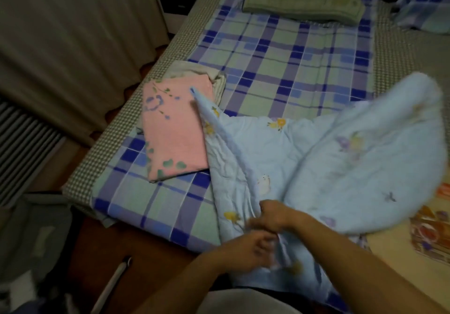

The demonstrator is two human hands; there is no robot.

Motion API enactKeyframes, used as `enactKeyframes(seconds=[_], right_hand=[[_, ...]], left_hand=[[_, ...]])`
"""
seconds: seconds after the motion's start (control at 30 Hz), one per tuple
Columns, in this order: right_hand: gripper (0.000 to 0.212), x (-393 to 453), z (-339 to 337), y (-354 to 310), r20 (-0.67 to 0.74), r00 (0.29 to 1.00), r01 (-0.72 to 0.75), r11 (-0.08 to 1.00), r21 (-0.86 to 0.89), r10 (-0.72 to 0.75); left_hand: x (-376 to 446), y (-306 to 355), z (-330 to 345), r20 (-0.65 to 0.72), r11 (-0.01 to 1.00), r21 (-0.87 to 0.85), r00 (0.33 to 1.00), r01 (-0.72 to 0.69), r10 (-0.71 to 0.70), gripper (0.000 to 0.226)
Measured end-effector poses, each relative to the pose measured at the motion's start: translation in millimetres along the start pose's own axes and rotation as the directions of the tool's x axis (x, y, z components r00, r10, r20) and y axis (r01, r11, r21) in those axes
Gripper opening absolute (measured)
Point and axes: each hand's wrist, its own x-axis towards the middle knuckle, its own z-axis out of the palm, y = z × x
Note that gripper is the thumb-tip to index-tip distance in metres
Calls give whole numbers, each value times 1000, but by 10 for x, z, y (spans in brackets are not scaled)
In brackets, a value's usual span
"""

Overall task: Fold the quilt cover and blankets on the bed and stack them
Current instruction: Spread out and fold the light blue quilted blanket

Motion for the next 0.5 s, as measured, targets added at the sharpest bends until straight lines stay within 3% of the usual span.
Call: enactKeyframes(seconds=[0.07, 0.2, 0.37, 0.5], right_hand=[[40, 208, 296, 152, 20, 993, -119, 991, -55, 120], [31, 439, 582, 517, 6, 947, -321, 947, -8, 321], [26, 594, 782, 380, -1, 944, -328, 942, 64, 329], [37, 521, 911, 316, -76, 947, -310, 949, 54, 314]], left_hand=[[74, -191, -348, 5, 980, 187, 997, 73, -75, 47], [302, -503, -1665, -358, 920, 259, 914, 295, -193, 29], [1338, -49, -3314, -572, 826, 476, 819, 302, 30, 45], [2377, 622, -3953, -488, 620, 747, 830, 238, 269, 54]])
